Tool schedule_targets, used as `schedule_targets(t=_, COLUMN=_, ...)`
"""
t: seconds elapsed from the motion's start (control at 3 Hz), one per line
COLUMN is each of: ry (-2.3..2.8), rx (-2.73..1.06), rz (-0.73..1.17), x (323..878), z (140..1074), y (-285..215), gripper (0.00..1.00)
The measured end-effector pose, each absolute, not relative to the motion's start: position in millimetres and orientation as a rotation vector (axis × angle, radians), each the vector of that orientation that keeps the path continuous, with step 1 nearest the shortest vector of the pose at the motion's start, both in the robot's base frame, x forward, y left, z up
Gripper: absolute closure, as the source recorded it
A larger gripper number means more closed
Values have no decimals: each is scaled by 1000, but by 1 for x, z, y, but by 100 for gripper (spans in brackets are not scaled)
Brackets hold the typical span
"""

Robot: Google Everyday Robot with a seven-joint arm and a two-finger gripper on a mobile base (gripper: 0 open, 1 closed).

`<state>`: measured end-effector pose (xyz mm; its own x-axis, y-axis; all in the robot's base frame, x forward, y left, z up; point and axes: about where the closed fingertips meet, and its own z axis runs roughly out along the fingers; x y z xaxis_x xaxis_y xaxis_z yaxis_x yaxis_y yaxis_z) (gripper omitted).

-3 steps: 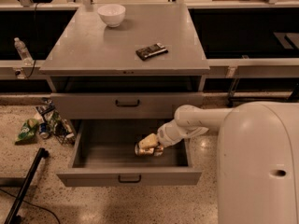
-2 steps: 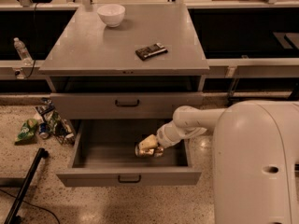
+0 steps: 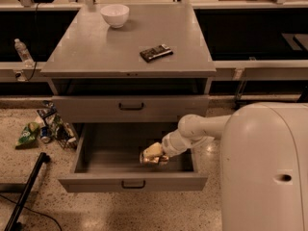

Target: Place orange can into middle drawer

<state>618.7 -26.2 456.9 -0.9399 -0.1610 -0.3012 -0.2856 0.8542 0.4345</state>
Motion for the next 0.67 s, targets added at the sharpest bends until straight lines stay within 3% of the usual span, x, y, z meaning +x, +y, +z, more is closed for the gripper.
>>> schedule_targets(t=0.67, ry=2770, rx=-271, rz=734, x=612, z=460, y=-35, gripper=0)
